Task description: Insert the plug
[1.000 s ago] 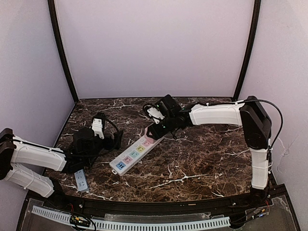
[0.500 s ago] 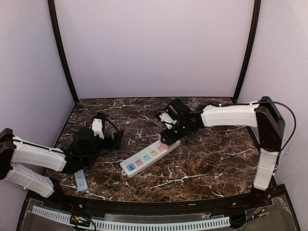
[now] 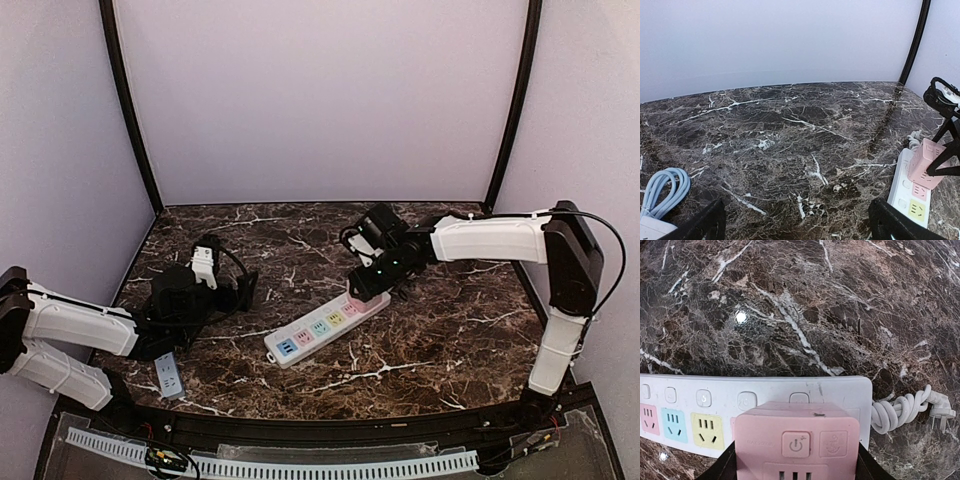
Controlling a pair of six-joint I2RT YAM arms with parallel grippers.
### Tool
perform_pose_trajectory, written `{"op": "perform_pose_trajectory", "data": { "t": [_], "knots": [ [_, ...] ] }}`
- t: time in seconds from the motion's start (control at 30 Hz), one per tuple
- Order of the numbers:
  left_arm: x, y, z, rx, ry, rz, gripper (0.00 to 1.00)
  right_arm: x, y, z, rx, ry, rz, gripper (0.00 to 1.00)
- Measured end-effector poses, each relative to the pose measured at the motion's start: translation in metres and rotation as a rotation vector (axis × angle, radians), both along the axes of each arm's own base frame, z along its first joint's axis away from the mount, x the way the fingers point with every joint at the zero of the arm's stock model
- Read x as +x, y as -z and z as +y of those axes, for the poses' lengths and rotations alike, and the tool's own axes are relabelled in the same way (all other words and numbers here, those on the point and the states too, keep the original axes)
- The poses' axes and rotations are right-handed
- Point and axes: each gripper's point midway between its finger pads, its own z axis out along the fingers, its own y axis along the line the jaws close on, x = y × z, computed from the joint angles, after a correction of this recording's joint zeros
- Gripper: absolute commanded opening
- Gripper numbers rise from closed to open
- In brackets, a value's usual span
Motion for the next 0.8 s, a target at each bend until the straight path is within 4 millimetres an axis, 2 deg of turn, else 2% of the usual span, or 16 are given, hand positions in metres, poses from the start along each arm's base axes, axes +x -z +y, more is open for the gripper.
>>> {"op": "perform_pose_trajectory", "data": {
  "t": [0.27, 0.63, 0.8],
  "knots": [
    [0.000, 0.004, -0.002, 0.003, 0.009, 0.007, 0.99, 0.006, 0.002, 0.002, 0.051, 0.083, -0.014, 0.00],
    [0.000, 0.003, -0.006, -0.007, 0.028, 0.006, 0.99, 0.006, 0.011, 0.004, 0.078, 0.081, -0.054, 0.00],
    [0.000, 0.006, -0.008, -0.005, 0.036, 0.011, 0.99, 0.021, 0.016, 0.012, 0.062, 0.110, -0.069, 0.00]
  ]
}}
